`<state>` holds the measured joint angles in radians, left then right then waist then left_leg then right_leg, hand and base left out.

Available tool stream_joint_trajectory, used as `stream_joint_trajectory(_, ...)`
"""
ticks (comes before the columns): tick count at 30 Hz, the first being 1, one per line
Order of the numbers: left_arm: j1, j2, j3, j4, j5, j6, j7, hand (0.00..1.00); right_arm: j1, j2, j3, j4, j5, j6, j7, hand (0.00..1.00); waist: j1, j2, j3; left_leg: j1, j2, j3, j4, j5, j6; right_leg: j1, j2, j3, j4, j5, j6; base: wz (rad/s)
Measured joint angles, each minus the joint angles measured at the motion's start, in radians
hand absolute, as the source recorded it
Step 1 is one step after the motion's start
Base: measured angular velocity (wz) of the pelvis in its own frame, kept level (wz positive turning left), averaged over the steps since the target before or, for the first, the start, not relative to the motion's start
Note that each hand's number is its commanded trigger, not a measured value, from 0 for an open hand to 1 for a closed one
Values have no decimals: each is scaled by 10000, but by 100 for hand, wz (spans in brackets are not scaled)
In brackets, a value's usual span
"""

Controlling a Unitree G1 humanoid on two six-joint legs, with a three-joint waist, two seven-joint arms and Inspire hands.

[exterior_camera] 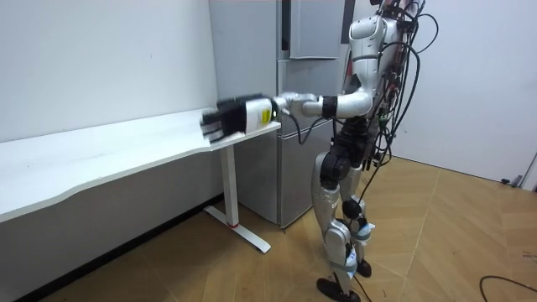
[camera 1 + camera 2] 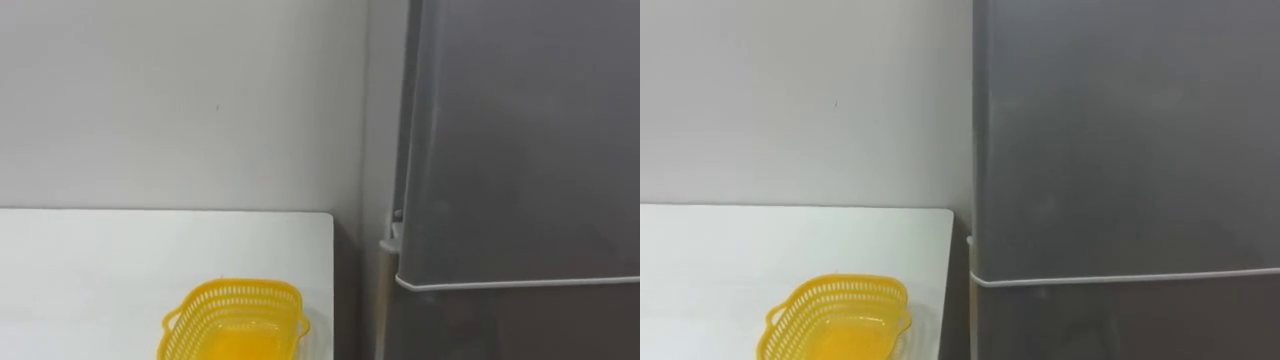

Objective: Retrieve from the upper fridge

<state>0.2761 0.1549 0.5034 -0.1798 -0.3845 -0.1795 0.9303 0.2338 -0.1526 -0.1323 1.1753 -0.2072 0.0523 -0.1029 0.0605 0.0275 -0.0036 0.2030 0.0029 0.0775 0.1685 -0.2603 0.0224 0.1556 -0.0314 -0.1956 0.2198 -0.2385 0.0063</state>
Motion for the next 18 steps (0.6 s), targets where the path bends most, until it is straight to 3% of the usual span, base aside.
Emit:
stream_joint_trajectory(4,0,2,21,-745,55,-108,-14,0,33,12,31,43,6,-7,86,0,-34,131,74,-26,-26,-15,-15,-2,1,-40,11,61,-5,0,0,0)
stream_joint_trajectory(10,-36,19,-309,-1701,254,-178,-651,0,108,33,101,61,77,-132,303,0,-259,147,84,-20,-45,-39,46,4,-2,14,4,-7,-12,0,0,2)
stream_joint_trajectory(13,-42,31,-789,-1985,846,-178,-1158,0,-53,58,100,262,58,-211,366,0,-552,40,91,-52,-80,-169,115,5,-1,39,-20,-90,-75,-1,1,6)
stream_joint_trajectory(18,-388,31,-1703,-2153,870,-146,-2675,0,-154,59,7,530,-177,-198,647,0,-675,-56,134,-49,-71,-102,113,5,-1,31,-5,40,-145,2,1,-4)
